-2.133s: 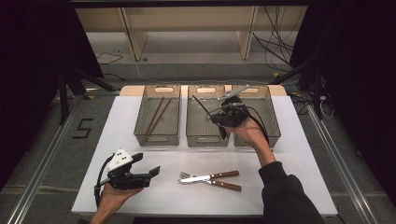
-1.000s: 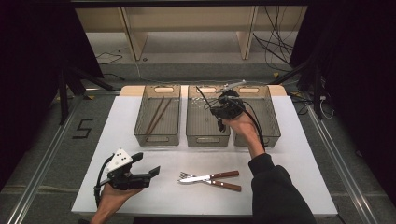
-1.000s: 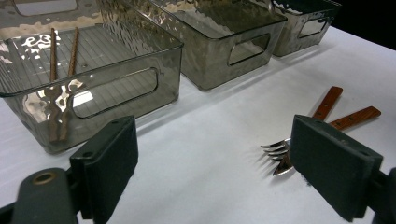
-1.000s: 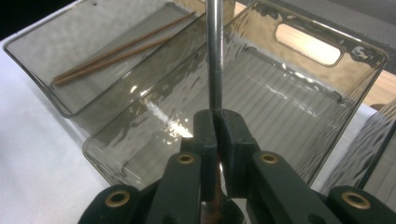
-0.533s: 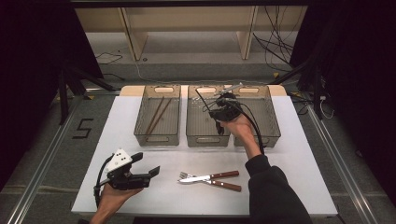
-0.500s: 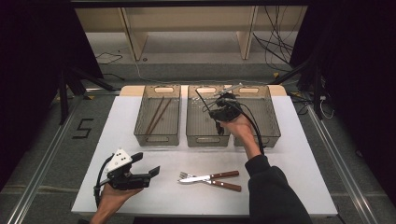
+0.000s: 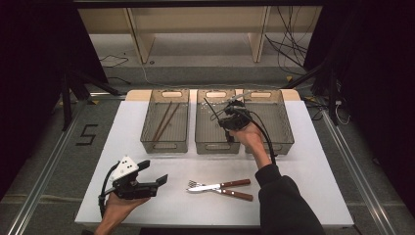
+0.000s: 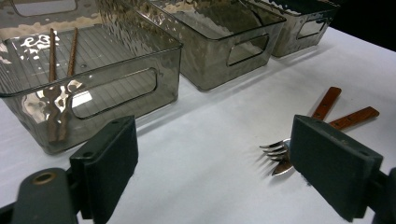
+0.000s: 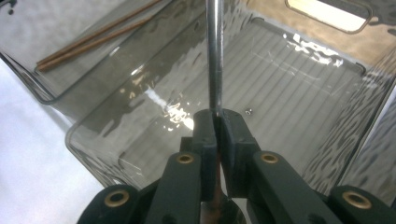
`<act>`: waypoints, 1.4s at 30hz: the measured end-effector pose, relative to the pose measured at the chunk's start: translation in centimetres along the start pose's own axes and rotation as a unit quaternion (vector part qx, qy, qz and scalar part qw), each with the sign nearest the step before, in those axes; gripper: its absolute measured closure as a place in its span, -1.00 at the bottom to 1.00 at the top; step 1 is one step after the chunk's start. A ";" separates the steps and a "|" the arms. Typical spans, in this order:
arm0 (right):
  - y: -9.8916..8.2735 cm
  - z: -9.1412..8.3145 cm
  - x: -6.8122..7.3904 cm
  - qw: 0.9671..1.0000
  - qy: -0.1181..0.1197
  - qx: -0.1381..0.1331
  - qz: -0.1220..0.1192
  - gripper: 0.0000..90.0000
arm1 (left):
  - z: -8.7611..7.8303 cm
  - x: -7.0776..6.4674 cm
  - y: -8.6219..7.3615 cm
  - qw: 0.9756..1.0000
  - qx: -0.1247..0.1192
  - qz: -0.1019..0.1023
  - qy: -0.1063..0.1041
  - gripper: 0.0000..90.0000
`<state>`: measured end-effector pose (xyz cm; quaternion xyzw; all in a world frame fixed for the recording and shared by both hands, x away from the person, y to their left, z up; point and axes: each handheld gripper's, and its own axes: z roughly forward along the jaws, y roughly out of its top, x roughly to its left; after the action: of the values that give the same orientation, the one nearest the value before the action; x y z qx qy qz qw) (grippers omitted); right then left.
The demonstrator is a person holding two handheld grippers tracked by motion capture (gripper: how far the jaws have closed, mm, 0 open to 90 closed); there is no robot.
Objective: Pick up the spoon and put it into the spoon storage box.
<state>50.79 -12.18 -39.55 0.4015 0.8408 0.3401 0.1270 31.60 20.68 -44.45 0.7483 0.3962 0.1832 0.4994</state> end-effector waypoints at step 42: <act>-2.7 -5.3 4.7 0.992 0.071 -0.008 -0.107 -0.40 | 0.0 0.0 0.0 1.000 -0.001 0.000 -0.001 -0.66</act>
<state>43.53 -12.29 -37.17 0.2832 0.8832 0.3584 0.1061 31.58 20.65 -44.50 0.7479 0.3953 0.1833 0.5008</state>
